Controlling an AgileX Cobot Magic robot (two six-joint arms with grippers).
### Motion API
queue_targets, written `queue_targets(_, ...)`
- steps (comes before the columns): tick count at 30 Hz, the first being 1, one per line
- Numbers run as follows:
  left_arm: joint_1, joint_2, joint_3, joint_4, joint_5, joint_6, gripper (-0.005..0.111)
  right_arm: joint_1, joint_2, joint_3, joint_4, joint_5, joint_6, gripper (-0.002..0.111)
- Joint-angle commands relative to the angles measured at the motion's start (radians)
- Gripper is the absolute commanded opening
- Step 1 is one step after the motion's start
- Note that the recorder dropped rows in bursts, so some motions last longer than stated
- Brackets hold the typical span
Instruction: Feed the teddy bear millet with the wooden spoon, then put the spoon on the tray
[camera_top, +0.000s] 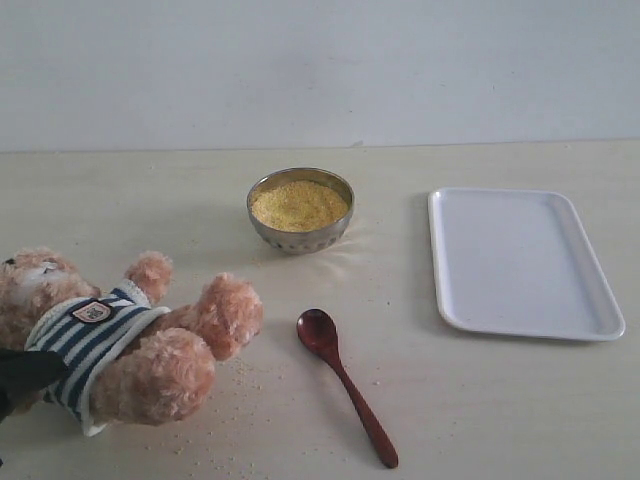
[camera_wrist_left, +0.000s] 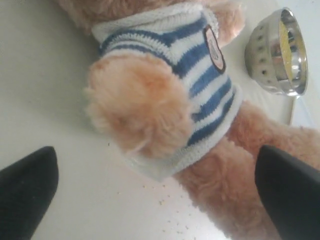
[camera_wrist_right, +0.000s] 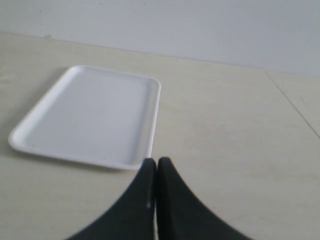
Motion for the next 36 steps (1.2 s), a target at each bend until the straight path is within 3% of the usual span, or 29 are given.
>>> queue_targets(1, -0.001, 0.018, 0.003, -0.205, 0.007, 0.165, 0.110, 0.002, -0.005, -0.001, -0.006, -0.009, 0.001, 0.000)
queue_targets(5, -0.001, 0.100, -0.033, -0.384, -0.059, 0.377, 0.110, 0.002, -0.005, -0.001, -0.006, -0.009, 0.001, 0.000)
queue_targets(8, -0.001, 0.222, -0.062, -0.424, -0.133, 0.453, 0.110, 0.002, -0.005, -0.001, -0.006, -0.009, 0.001, 0.000)
queue_targets(18, -0.001, 0.578, -0.141, -0.449, -0.261, 0.463, 0.110, 0.002, -0.005, -0.001, -0.006, -0.009, 0.001, 0.000)
queue_targets(26, -0.001, 0.710, -0.231, -0.458, -0.454, 0.459, 0.110, 0.002, -0.005, -0.001, -0.006, -0.009, 0.001, 0.000)
queue_targets(36, -0.001, 0.759, -0.287, -0.501, -0.398, 0.465, 0.110, 0.002, -0.005, -0.001, -0.006, -0.009, 0.001, 0.000)
